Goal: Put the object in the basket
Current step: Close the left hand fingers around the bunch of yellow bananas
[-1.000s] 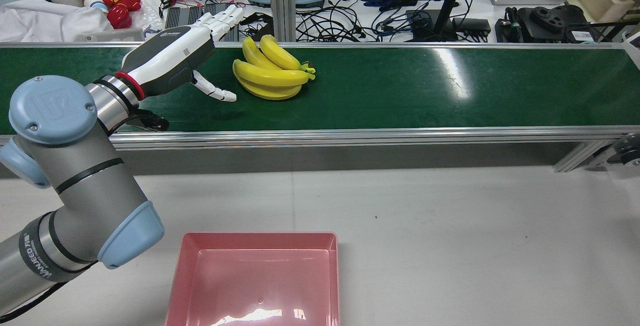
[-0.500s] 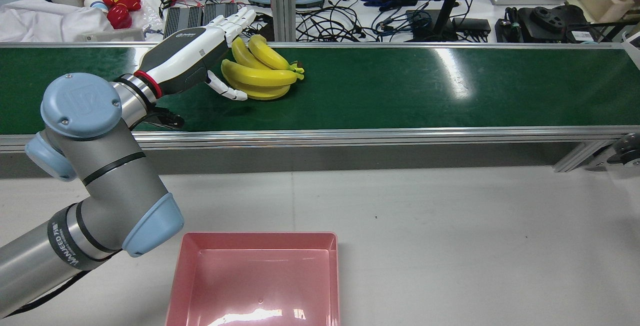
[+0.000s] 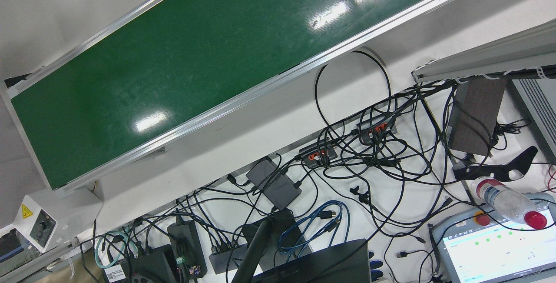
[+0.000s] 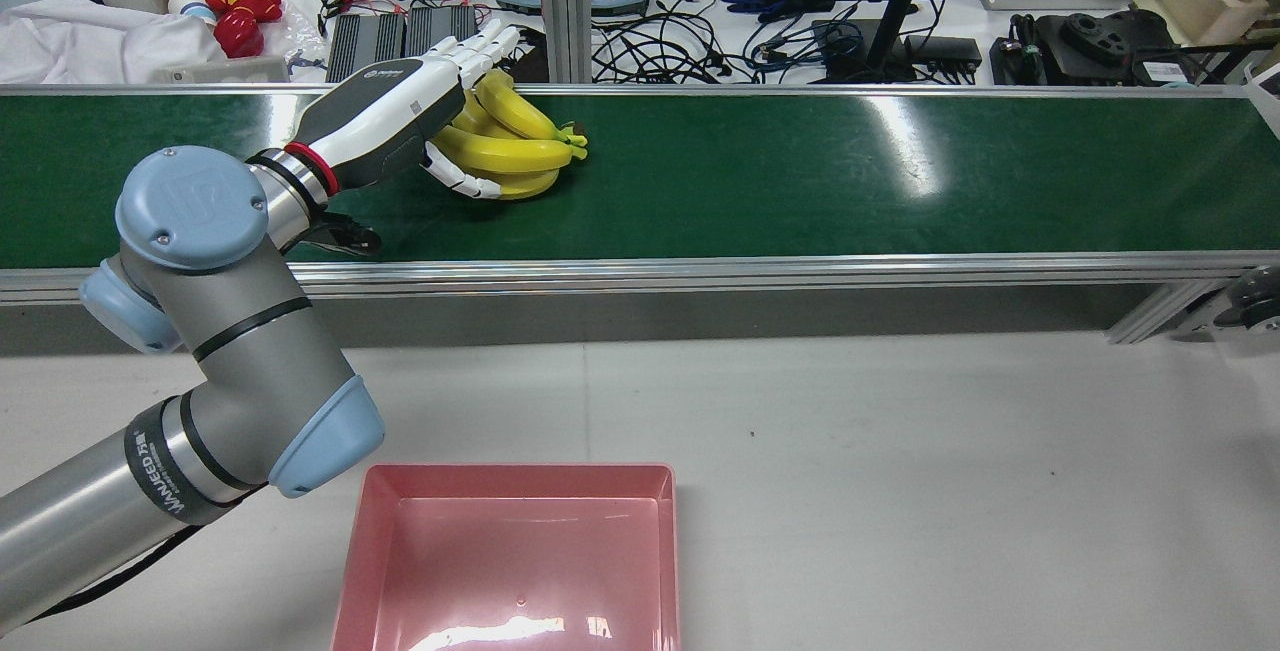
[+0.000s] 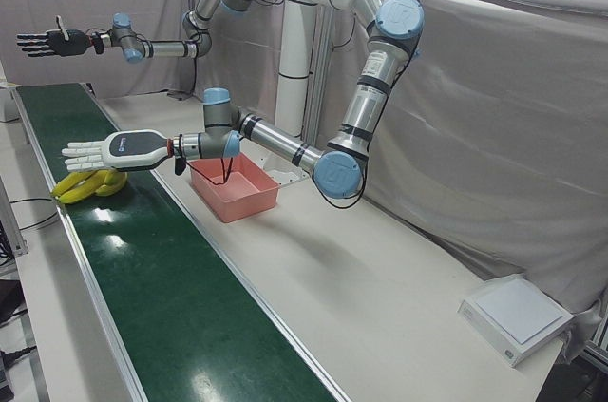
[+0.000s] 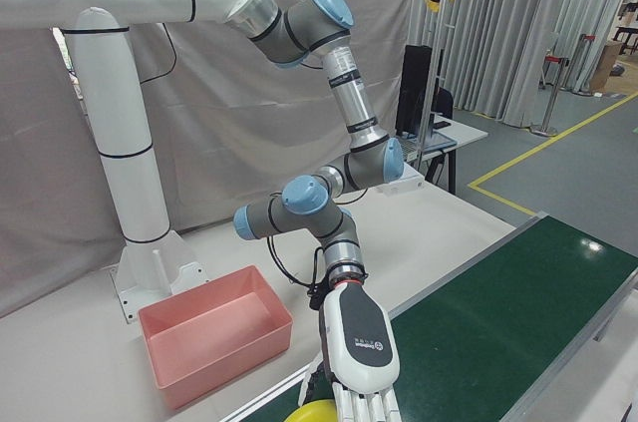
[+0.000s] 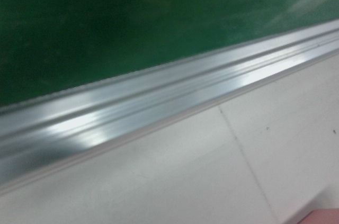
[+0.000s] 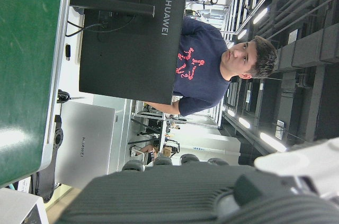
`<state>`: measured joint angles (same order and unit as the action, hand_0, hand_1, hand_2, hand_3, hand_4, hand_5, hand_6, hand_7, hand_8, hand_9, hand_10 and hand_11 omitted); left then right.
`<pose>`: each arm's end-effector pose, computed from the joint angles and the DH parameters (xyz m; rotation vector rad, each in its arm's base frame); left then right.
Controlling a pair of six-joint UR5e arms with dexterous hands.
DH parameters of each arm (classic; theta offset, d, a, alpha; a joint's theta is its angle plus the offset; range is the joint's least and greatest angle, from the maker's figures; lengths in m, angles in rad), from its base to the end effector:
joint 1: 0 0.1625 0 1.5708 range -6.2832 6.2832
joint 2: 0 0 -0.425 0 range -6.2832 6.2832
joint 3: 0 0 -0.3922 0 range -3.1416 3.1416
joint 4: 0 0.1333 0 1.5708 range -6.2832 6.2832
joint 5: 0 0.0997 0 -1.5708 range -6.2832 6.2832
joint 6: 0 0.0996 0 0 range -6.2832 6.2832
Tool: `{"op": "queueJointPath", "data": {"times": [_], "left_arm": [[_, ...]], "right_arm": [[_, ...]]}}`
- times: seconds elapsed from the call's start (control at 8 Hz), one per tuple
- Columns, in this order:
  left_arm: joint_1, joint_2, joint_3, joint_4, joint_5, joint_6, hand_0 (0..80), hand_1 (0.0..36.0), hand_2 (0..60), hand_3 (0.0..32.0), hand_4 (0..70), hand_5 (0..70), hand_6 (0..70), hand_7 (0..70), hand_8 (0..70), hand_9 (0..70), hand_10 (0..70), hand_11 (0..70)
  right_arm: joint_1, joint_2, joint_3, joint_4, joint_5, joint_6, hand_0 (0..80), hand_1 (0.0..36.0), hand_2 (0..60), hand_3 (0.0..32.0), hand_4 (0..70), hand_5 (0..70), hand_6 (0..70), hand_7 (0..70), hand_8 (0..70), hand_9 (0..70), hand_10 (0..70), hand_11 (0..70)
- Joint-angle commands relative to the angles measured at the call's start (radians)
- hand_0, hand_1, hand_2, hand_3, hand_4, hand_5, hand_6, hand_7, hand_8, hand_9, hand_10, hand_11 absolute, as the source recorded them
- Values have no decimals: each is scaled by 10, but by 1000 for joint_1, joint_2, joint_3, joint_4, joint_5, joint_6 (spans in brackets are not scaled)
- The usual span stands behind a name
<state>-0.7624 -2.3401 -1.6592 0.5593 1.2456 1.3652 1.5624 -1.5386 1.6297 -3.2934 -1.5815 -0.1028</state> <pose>0.3717 -0.5834 0.2387 0.7651 1.8148 -0.9559 0.1281 -0.4987 0.6572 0.0869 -2.0927 2.2216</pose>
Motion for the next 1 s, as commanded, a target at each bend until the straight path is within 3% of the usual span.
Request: {"op": "queueJointPath", "data": {"times": [0.0, 0.25, 0.38, 0.5, 0.62, 0.75, 0.88], "left_arm": [[0, -10, 45, -30, 0, 0, 547, 241, 173, 0, 44, 0, 0, 8, 28, 57, 16, 49], [-2, -8, 84, -44, 0, 0, 546, 229, 151, 0, 89, 6, 0, 22, 40, 74, 26, 61], [-5, -8, 82, -41, 0, 0, 546, 208, 136, 0, 210, 152, 37, 100, 91, 152, 83, 141], [-8, -8, 79, -39, 0, 0, 541, 157, 94, 0, 368, 481, 184, 345, 257, 394, 245, 367], [-9, -10, 72, -35, -2, -2, 533, 109, 58, 0, 421, 700, 404, 665, 463, 646, 427, 604], [-9, -11, 64, -24, -2, -2, 544, 110, 108, 0, 420, 700, 585, 700, 586, 700, 534, 700], [-14, -24, 40, -9, -2, -2, 550, 161, 404, 0, 510, 700, 700, 700, 700, 700, 633, 700]], "right_arm": [[-1, 0, -1, 0, 0, 0, 0, 0, 0, 0, 0, 0, 0, 0, 0, 0, 0, 0], [1, 0, -1, 0, 0, 0, 0, 0, 0, 0, 0, 0, 0, 0, 0, 0, 0, 0], [-1, 0, -1, 0, 0, 0, 0, 0, 0, 0, 0, 0, 0, 0, 0, 0, 0, 0], [-1, -1, -1, 0, 0, 0, 0, 0, 0, 0, 0, 0, 0, 0, 0, 0, 0, 0], [1, 0, -1, 0, 0, 0, 0, 0, 0, 0, 0, 0, 0, 0, 0, 0, 0, 0], [-1, 0, -1, 0, 0, 0, 0, 0, 0, 0, 0, 0, 0, 0, 0, 0, 0, 0], [-1, -1, -1, 0, 0, 0, 0, 0, 0, 0, 0, 0, 0, 0, 0, 0, 0, 0]]}}
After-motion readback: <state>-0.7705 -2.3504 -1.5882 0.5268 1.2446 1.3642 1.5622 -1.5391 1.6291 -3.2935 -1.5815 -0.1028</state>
